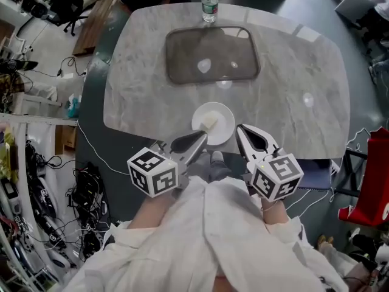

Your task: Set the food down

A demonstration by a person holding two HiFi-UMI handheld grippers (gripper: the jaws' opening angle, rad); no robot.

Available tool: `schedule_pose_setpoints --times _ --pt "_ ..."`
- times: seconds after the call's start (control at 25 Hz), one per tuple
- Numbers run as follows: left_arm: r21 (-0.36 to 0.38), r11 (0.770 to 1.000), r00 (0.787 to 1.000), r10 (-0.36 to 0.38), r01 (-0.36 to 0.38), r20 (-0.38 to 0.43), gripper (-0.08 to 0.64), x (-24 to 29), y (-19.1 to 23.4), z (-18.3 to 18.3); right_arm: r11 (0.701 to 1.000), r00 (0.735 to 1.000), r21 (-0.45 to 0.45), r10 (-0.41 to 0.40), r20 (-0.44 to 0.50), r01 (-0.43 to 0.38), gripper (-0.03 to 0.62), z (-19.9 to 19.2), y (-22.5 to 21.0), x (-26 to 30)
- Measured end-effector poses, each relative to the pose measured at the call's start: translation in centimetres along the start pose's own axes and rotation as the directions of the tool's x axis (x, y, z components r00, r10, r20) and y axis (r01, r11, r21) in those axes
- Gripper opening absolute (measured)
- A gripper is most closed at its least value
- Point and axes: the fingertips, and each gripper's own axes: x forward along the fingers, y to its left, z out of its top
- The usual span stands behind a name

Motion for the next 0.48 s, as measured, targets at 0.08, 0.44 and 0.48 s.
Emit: schedule_pose_setpoints --times 0.08,0.44,0.48 --pt "-0.022 1.000 1.000 0.007 -0.007 -0.011 0.029 -0.3 0.5 -0.6 1.000 1.000 0.007 -0.002 -0.016 0.002 0.003 -0.6 0.0 0.3" --pt "-0.076 0.995 0.998 0.067 -0.068 -0.022 0.029 -0.3 4.1 -1.0 0.999 0.997 0.035 -0.029 -0.075 0.031 0.003 -2.3 -0.8 1.9" --pt "-0.082 0.994 0.997 0.071 -0.072 -0.023 0.029 -0.4 4.3 -1.0 0.999 0.996 0.040 -0.034 -0.085 0.037 0.003 -2.5 -1.0 1.9"
